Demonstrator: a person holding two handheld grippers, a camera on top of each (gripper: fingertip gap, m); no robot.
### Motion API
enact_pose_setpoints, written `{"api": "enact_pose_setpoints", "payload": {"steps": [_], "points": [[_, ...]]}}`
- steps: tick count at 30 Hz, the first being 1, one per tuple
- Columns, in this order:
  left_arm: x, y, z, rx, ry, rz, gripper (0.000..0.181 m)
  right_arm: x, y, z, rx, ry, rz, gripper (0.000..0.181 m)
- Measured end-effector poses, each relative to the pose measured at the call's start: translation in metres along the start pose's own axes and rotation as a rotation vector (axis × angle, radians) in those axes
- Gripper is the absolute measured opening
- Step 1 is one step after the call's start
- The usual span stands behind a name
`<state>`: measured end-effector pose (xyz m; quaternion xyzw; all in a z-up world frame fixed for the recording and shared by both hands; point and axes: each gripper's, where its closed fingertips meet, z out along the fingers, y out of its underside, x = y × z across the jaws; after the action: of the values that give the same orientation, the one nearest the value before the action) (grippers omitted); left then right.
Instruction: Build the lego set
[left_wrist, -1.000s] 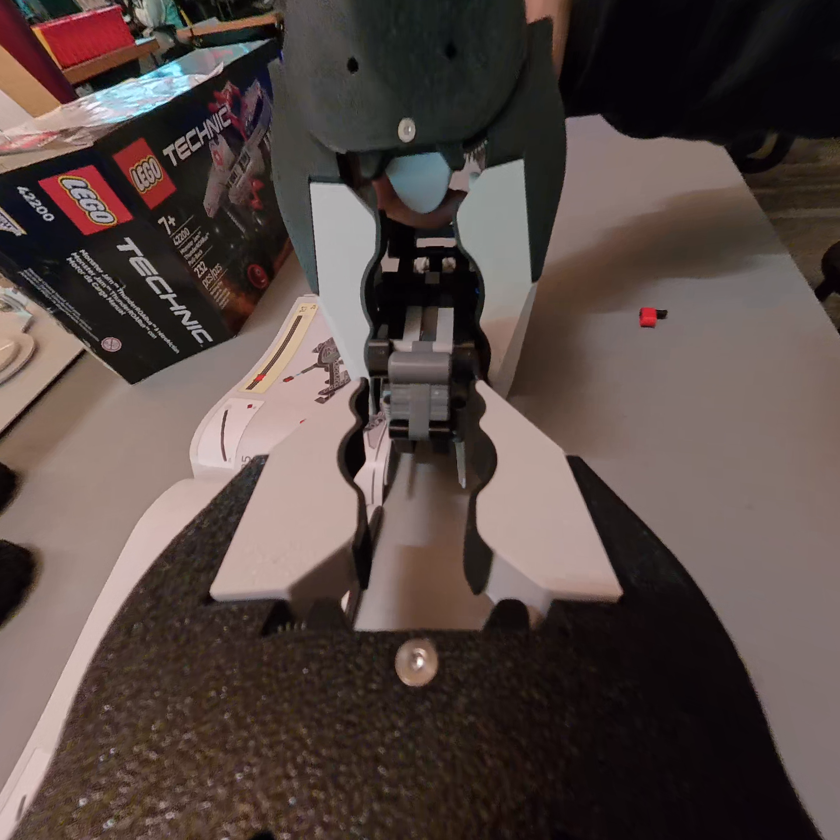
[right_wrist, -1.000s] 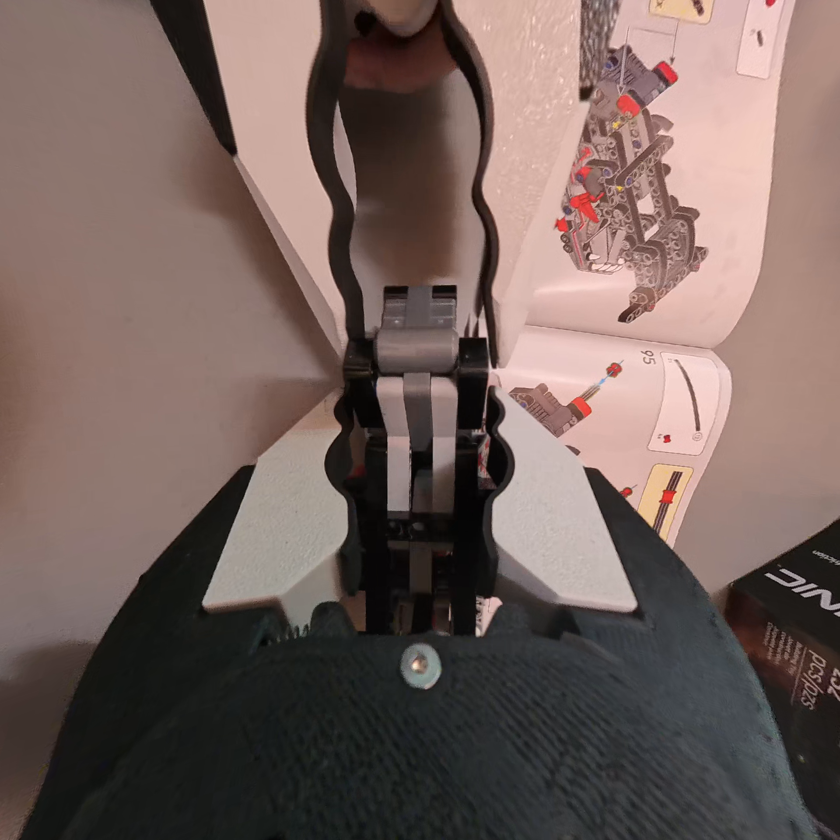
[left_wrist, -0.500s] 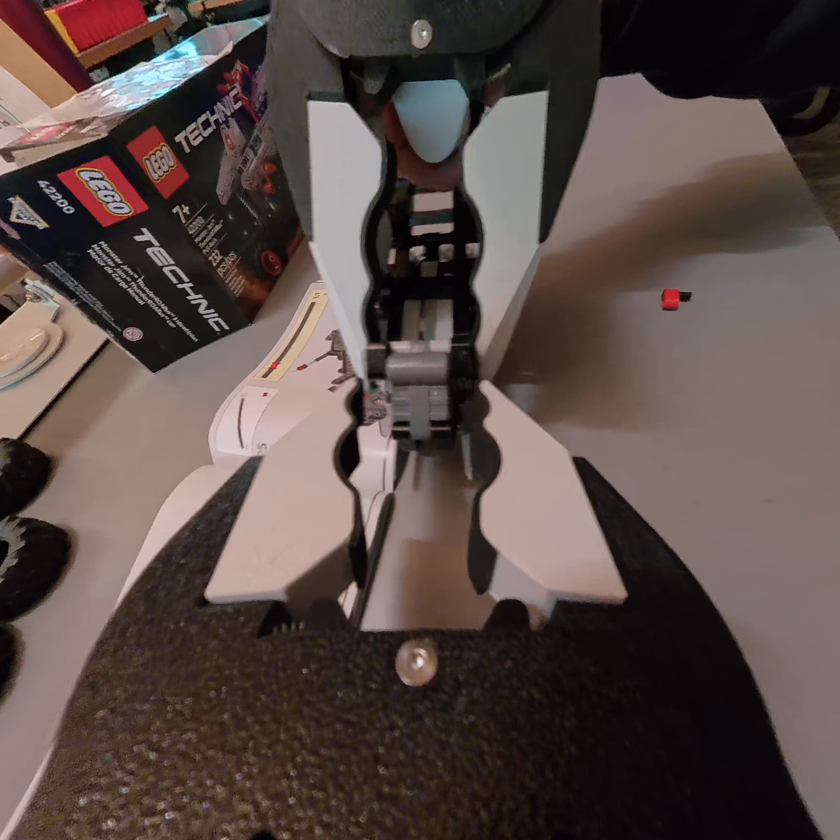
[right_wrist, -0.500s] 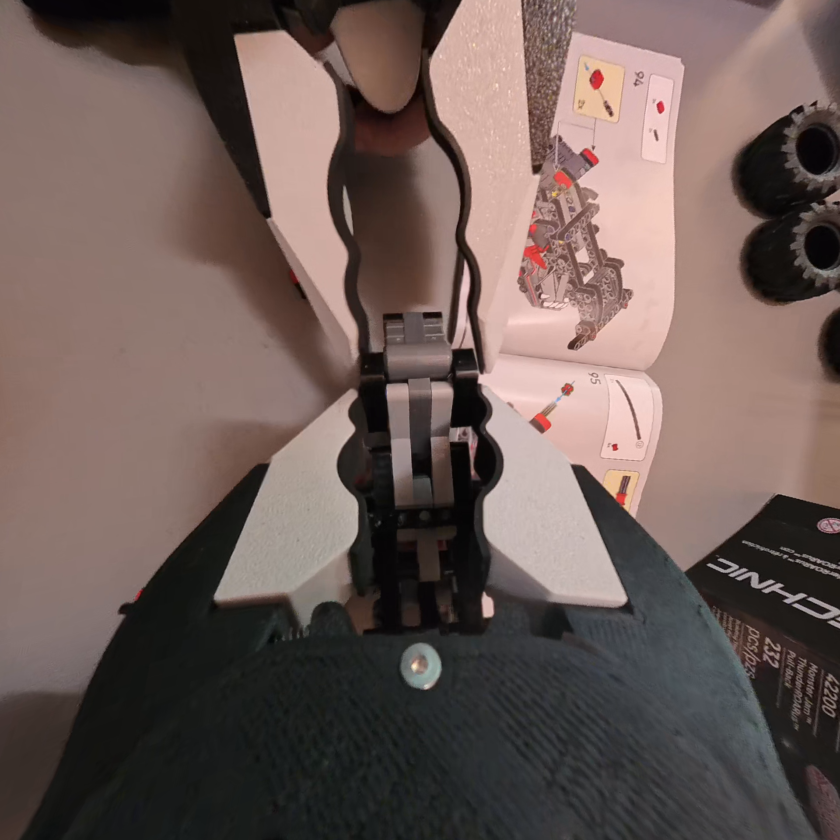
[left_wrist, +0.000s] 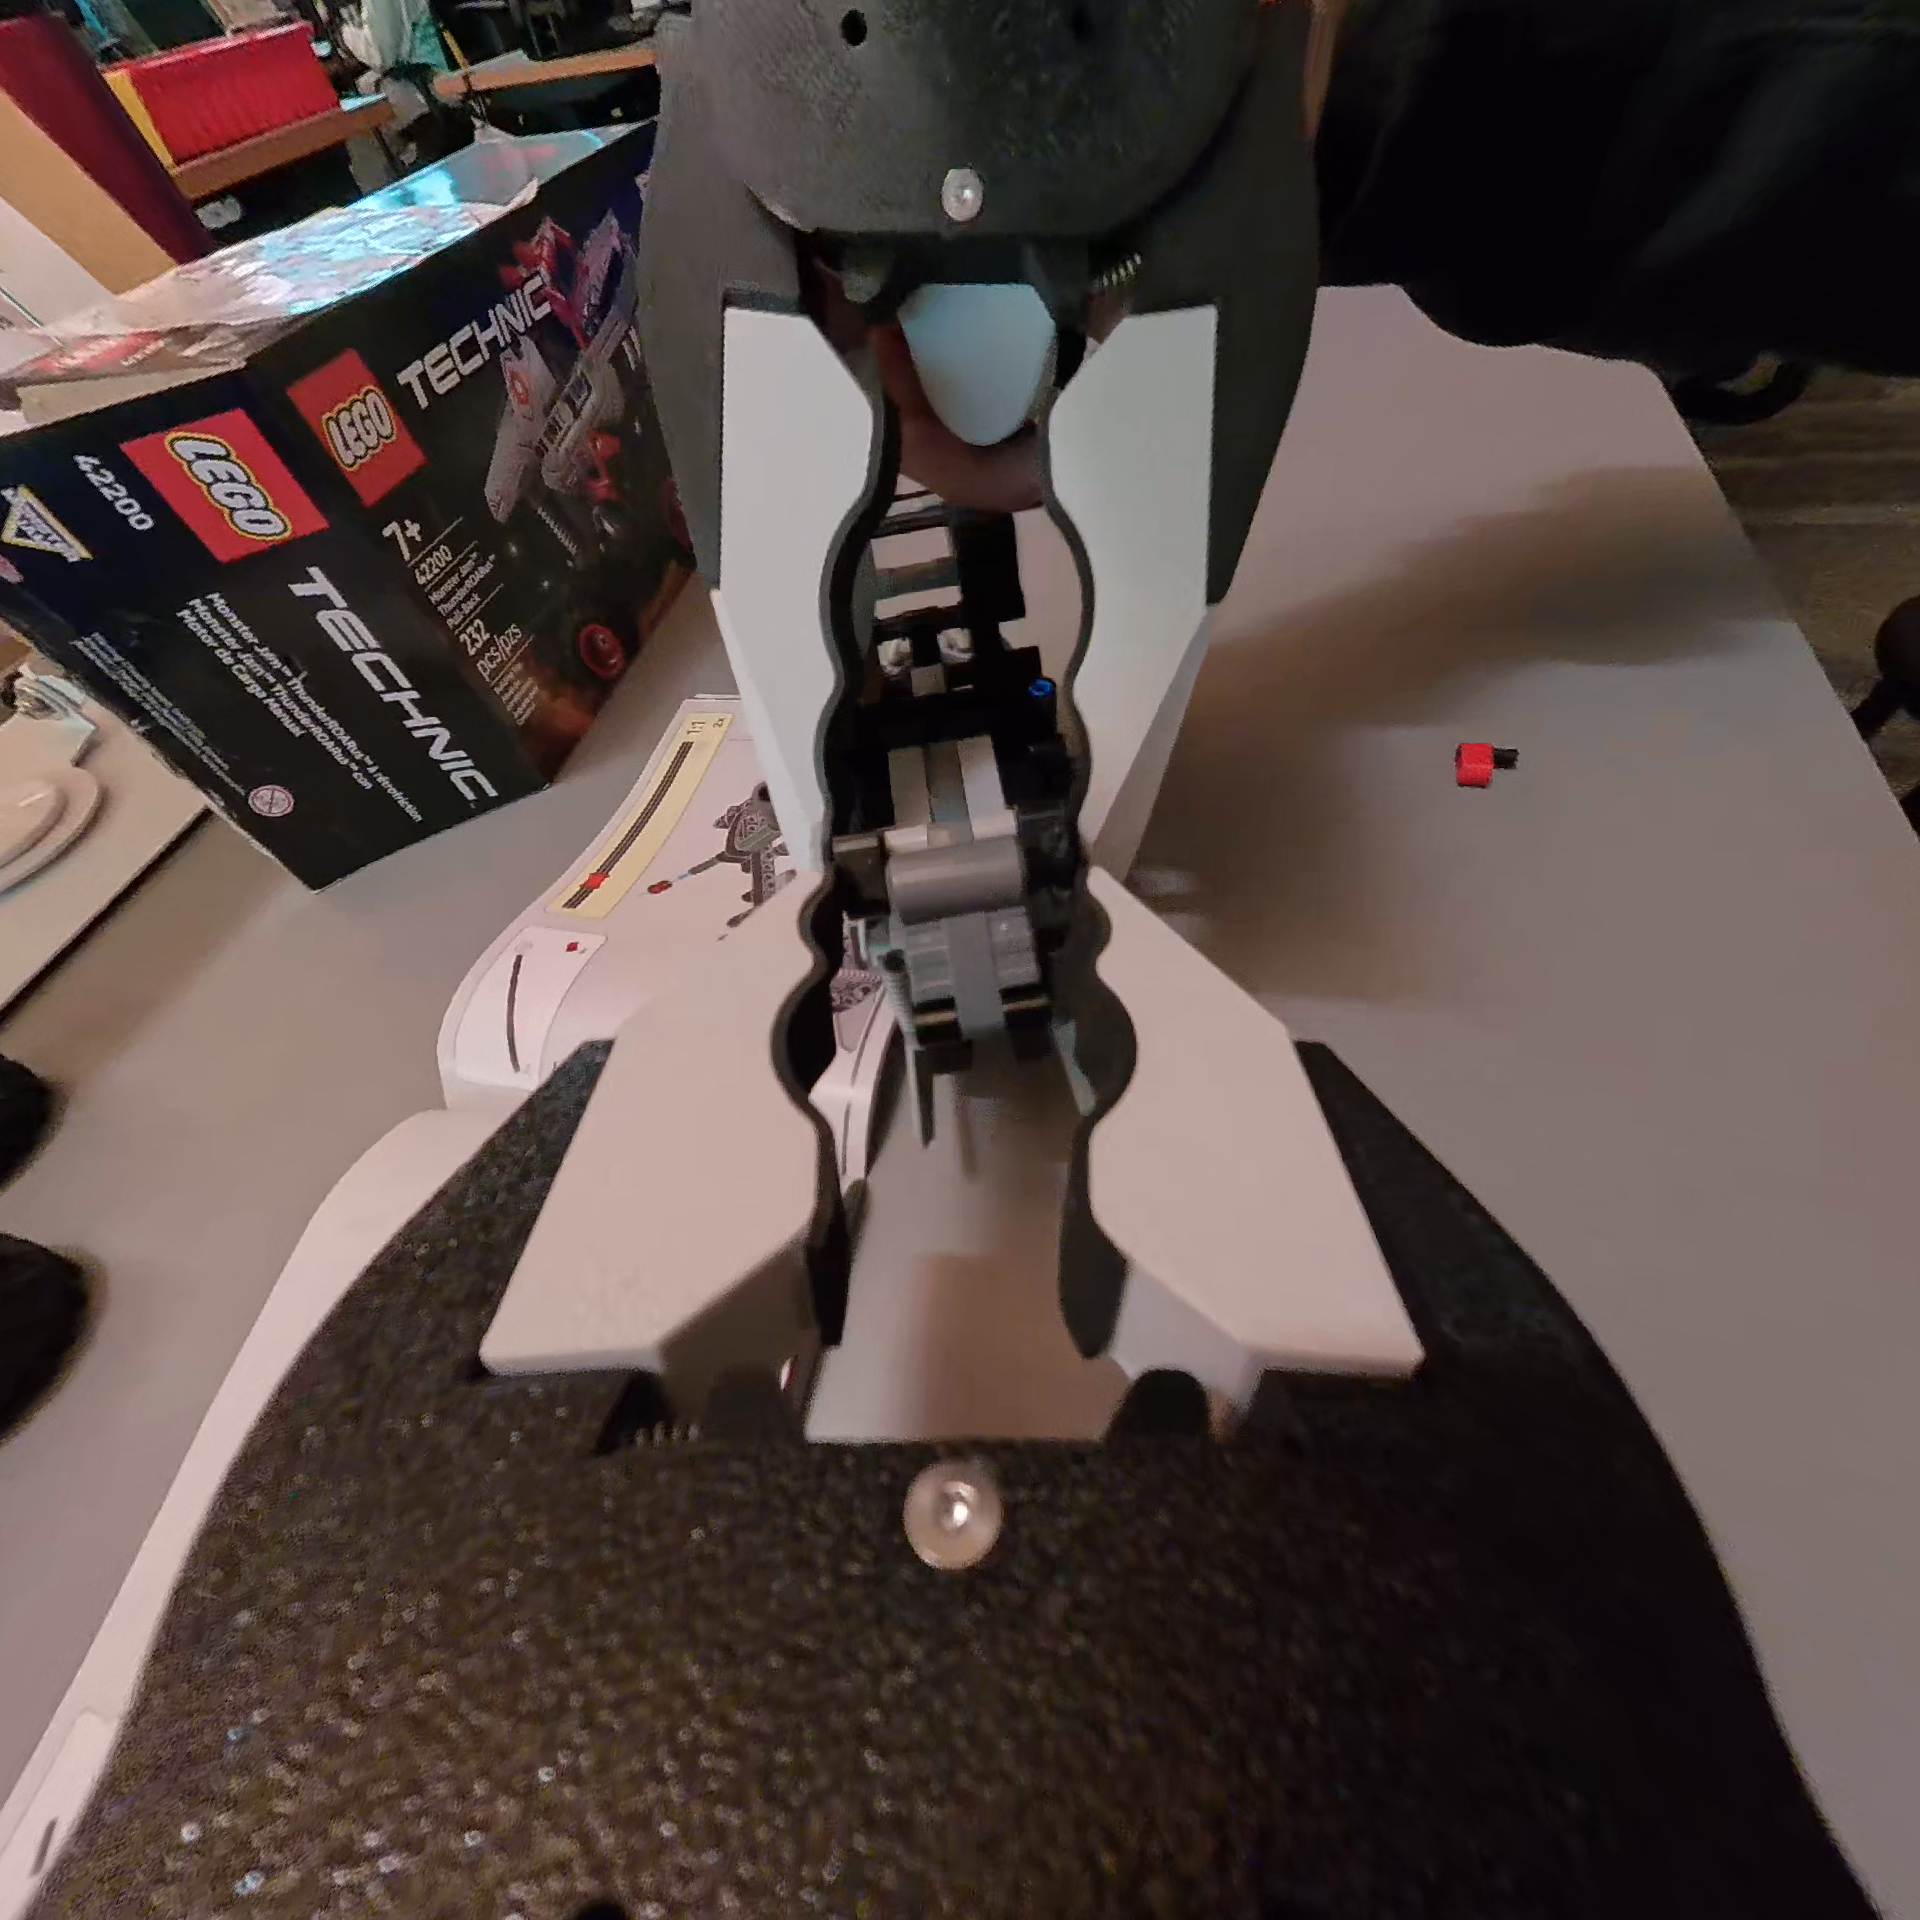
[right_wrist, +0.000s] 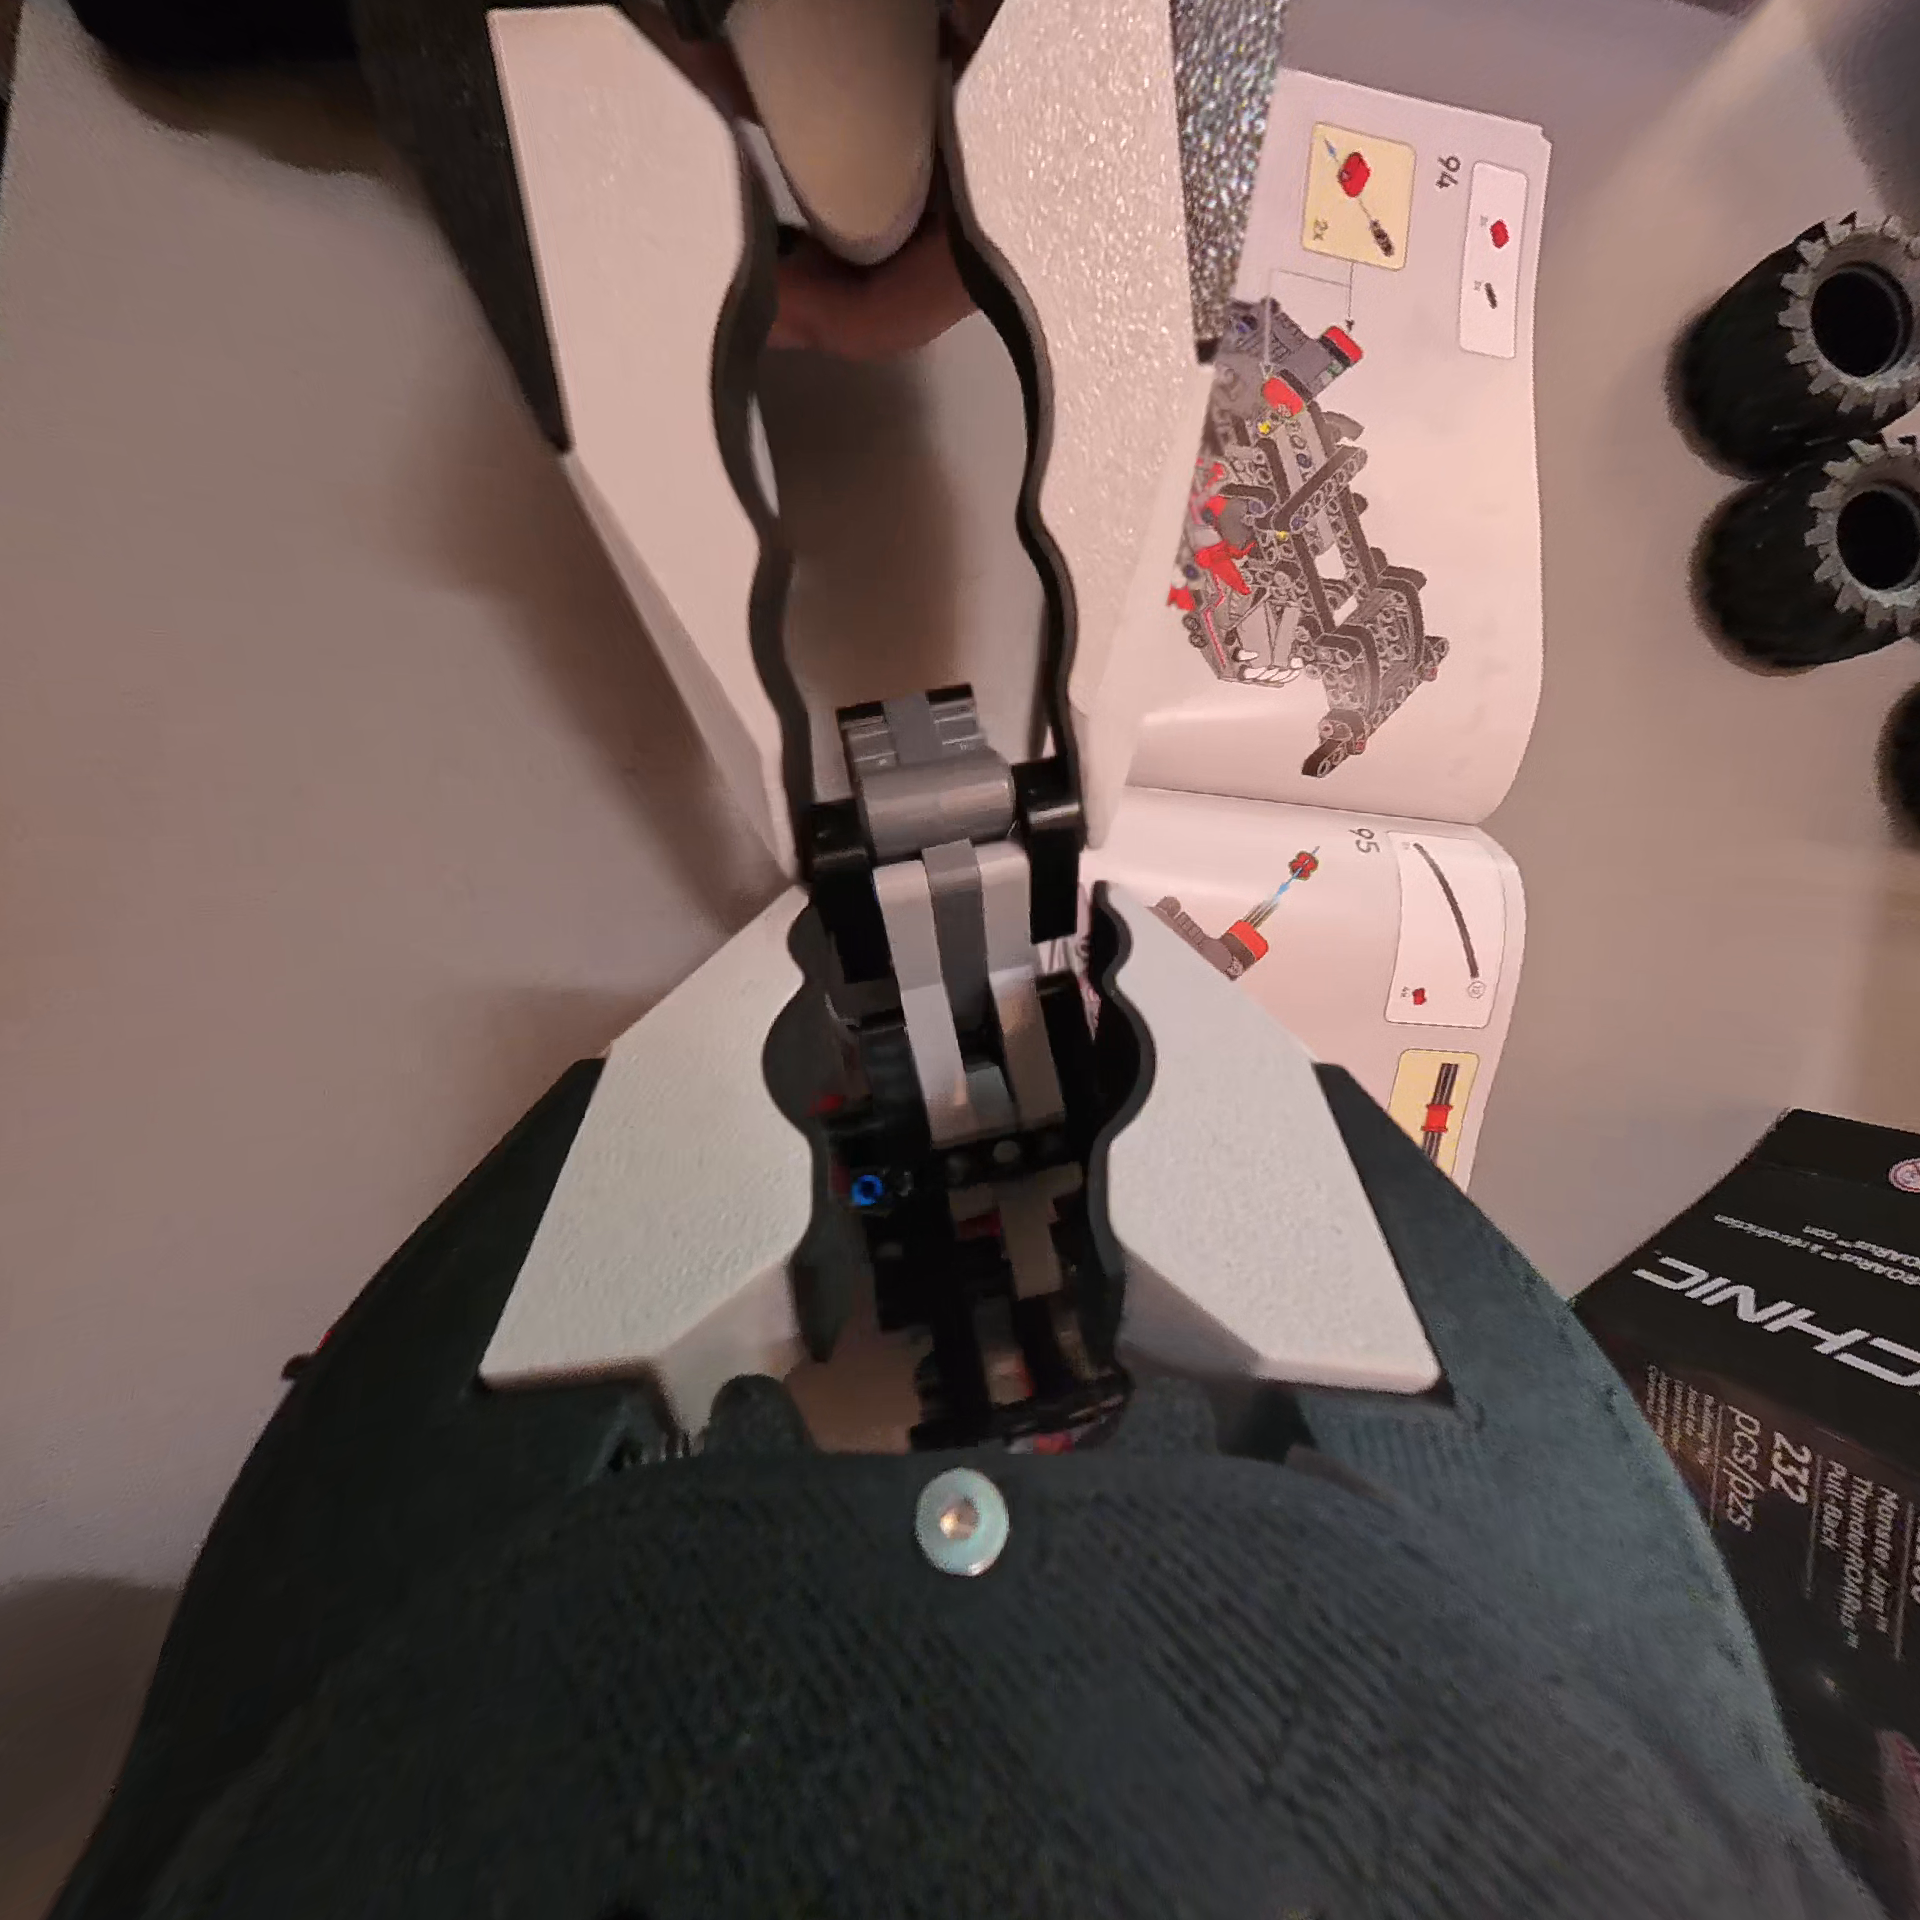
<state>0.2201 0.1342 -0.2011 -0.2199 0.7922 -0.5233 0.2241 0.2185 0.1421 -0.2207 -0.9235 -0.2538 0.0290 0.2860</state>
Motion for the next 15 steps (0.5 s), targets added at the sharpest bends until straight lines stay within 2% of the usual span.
{"api": "enact_pose_setpoints", "payload": {"steps": [1,5,15], "points": [[-0.0014,0.0013,-0.0004,-0.004,-0.005,0.001,0.040,-0.0010,-0.0003,-0.0015,0.012,-0.009,-0.001,0.050],[-0.0006,0.0026,-0.0009,-0.004,0.001,0.022,0.040,-0.0020,0.0011,0.0001,0.038,-0.027,-0.017,0.048],[-0.0029,0.0063,-0.0005,-0.029,-0.008,0.022,0.039,0.0020,0.0059,0.0029,-0.020,0.019,-0.026,0.043]]}}
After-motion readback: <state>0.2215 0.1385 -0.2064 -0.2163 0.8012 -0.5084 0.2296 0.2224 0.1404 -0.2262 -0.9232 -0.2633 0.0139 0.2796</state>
